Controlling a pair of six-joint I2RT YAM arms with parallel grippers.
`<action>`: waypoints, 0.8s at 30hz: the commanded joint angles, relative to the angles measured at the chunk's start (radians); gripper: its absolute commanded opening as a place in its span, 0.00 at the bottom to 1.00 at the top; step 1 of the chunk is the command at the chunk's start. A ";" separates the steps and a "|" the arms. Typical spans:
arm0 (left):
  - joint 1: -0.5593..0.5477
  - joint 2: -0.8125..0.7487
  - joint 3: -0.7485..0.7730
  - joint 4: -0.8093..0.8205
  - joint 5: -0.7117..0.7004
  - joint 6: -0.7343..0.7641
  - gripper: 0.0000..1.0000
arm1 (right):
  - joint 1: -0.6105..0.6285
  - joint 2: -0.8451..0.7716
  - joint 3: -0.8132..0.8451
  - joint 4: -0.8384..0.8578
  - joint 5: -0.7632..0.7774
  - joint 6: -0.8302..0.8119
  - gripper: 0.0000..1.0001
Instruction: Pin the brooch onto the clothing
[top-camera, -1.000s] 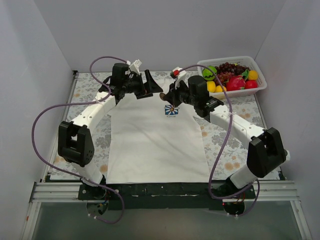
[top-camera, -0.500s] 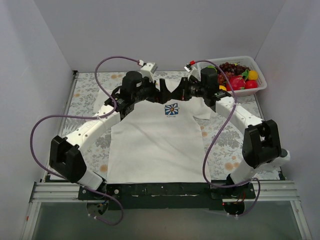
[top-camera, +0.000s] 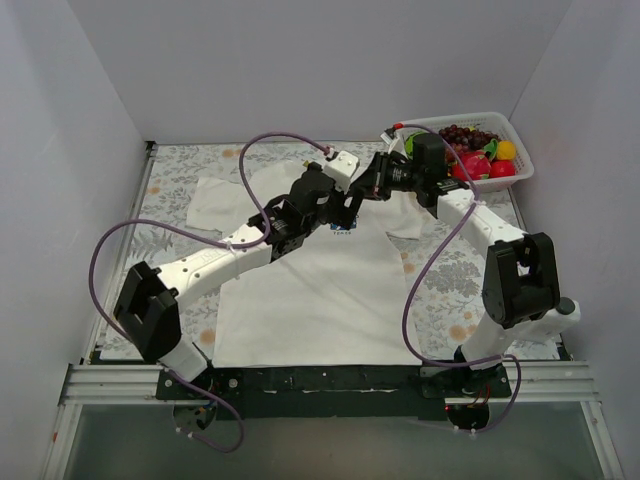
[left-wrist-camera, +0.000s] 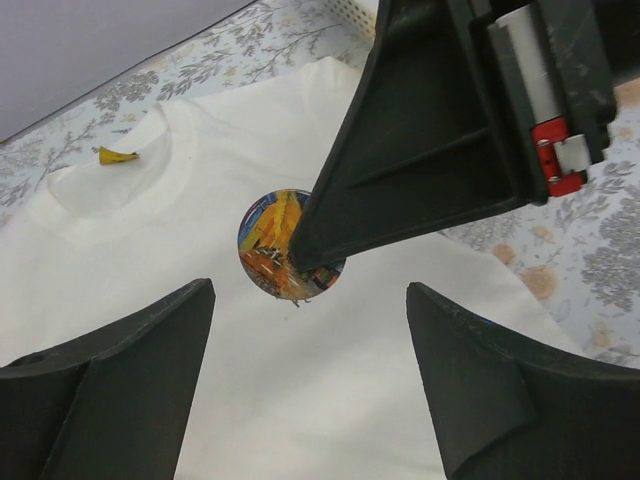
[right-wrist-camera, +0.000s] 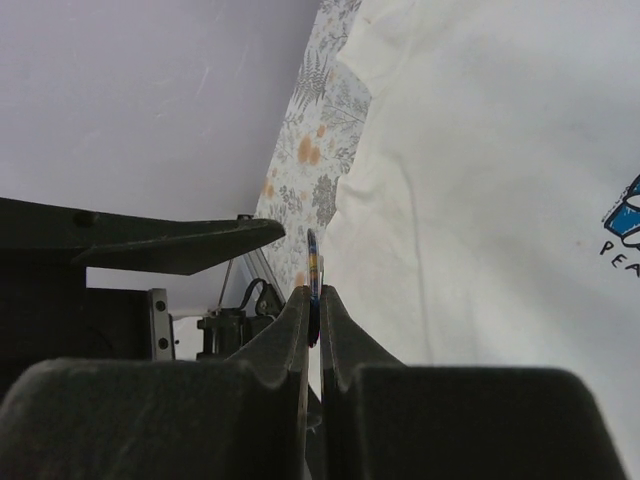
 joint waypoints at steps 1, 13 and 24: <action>-0.027 0.045 0.009 0.024 -0.151 0.102 0.76 | -0.005 -0.008 0.033 0.024 -0.056 0.035 0.01; -0.098 0.109 0.013 0.119 -0.346 0.199 0.69 | -0.005 0.007 0.022 -0.012 -0.066 0.021 0.01; -0.119 0.128 -0.017 0.223 -0.463 0.291 0.70 | -0.007 0.027 0.013 -0.018 -0.076 0.018 0.01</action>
